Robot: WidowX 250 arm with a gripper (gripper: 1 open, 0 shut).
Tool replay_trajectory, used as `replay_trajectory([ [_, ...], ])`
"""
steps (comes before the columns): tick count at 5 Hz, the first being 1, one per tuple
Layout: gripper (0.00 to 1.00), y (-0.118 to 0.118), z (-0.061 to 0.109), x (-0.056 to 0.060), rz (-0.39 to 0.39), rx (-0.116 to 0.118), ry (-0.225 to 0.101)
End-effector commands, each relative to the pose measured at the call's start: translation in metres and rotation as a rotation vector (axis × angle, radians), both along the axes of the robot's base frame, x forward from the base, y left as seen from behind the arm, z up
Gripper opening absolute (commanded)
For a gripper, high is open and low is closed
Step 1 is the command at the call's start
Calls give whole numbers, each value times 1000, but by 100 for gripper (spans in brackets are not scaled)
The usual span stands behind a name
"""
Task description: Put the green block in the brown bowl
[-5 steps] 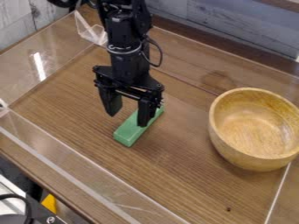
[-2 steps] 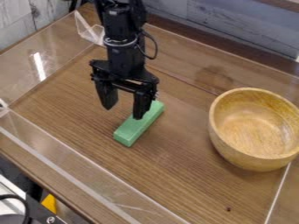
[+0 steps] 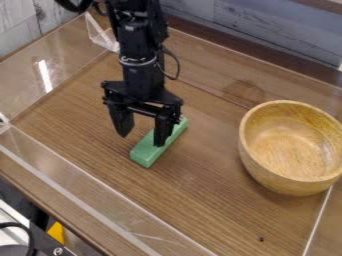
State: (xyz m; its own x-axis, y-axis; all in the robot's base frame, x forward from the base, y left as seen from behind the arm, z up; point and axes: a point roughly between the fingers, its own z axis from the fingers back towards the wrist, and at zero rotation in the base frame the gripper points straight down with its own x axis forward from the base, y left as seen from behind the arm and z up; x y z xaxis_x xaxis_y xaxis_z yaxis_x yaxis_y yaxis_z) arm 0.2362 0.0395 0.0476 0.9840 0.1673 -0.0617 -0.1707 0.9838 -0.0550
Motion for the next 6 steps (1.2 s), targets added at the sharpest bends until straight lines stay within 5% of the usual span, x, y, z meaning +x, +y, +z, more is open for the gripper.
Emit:
replay_trajectory([
  [1, 100, -2, -5, 4, -13, 7, -21],
  [2, 100, -2, -13, 4, -27, 6, -18],
  [3, 0, 0, -22, 1, -71, 1, -15],
  [4, 0, 0, -16, 0, -108, -17, -17],
  [5, 0, 4, 7, -4, -51, -38, -25],
  [6, 0, 3, 52, 2, 9, -69, -59],
])
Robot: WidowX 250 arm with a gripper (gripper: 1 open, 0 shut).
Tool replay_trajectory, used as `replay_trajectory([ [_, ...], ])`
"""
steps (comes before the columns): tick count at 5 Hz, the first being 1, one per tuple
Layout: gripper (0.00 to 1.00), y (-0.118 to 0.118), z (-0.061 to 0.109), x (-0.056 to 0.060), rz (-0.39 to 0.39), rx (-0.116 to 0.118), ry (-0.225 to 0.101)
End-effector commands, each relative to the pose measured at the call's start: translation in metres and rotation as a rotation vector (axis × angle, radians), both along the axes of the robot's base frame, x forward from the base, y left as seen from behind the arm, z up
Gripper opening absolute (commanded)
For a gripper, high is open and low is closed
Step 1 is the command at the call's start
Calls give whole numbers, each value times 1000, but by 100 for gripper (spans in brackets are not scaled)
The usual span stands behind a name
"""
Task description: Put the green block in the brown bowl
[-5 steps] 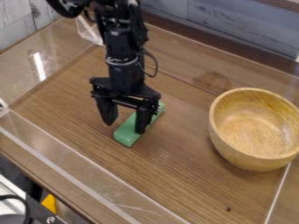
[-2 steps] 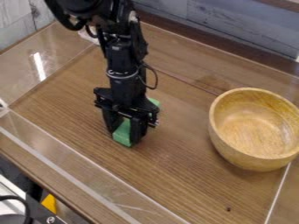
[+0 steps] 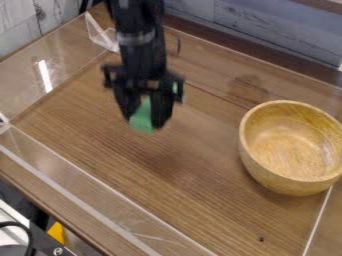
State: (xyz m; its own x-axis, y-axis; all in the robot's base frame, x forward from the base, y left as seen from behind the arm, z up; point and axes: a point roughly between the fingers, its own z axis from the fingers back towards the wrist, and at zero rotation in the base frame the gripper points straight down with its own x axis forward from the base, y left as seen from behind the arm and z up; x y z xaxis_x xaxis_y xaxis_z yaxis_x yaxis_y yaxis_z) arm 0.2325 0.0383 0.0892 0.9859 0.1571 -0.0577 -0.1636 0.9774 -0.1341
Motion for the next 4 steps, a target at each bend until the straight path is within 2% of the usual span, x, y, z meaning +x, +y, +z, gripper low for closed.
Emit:
replay_trajectory([
  [1, 0, -23, 40, 43, -7, -15, -82],
  [2, 0, -59, 41, 68, -66, -17, -77],
  [3, 0, -39, 34, 78, -3, -5, -70],
  [4, 0, -28, 32, 80, 43, 4, -63],
])
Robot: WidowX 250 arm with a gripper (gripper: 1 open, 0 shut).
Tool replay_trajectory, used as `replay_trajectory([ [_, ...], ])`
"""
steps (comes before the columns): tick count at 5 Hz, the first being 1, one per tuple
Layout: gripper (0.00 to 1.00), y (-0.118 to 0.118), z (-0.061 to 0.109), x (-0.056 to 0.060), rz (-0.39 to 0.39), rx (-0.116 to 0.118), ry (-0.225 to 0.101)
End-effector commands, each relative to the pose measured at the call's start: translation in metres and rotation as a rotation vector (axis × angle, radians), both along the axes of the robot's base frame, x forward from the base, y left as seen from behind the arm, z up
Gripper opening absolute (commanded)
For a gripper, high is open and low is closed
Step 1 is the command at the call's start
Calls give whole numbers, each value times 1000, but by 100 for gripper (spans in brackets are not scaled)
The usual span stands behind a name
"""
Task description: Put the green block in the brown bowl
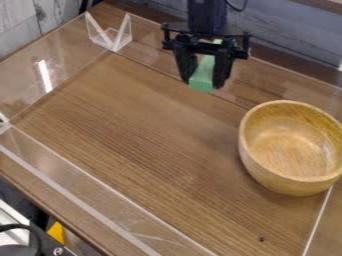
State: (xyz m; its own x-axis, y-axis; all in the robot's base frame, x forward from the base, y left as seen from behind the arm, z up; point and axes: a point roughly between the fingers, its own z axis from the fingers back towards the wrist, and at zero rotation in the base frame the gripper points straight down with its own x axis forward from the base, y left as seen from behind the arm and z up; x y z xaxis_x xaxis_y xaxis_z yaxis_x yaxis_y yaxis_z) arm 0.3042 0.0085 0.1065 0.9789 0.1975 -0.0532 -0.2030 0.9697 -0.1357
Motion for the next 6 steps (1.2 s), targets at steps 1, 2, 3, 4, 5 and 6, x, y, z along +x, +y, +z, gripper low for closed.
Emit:
replay_trajectory([
  [1, 0, 11, 8, 7, -11, 13, -49],
  [2, 0, 22, 0, 10, -20, 19, -44],
  [3, 0, 44, -3, 9, 5, 25, -43],
  [4, 0, 65, -4, 6, 35, 26, -43],
  [5, 0, 55, -10, 13, 24, 23, -42],
  [6, 0, 34, -13, 17, 2, 14, -38],
])
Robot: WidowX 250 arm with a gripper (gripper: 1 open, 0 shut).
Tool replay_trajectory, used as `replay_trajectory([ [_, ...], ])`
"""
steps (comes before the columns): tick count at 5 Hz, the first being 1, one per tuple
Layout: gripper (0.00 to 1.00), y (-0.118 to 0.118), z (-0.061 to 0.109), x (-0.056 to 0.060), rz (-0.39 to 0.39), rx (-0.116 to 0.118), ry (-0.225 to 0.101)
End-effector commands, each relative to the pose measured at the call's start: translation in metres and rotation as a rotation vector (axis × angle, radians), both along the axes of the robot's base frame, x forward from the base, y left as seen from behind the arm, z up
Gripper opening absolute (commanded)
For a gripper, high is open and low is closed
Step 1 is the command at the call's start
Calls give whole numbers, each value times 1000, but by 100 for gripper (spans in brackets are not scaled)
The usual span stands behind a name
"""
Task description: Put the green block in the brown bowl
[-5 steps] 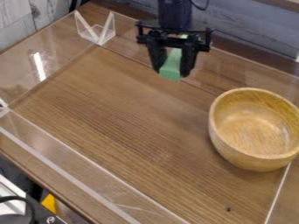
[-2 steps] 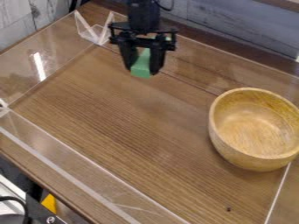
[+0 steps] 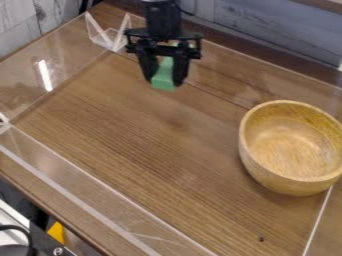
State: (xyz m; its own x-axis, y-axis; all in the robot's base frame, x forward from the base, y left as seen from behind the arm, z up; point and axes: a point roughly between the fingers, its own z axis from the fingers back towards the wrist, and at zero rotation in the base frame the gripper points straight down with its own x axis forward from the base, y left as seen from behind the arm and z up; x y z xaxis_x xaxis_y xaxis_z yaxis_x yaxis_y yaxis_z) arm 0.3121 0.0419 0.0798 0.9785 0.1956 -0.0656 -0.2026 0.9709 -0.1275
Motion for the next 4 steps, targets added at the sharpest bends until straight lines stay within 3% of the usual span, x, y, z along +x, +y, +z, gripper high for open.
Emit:
replay_trajectory([
  [1, 0, -9, 12, 17, -6, 6, -51],
  [3, 0, -8, 17, 27, -19, 4, -51],
  [4, 0, -46, 11, 24, -136, -8, -33],
])
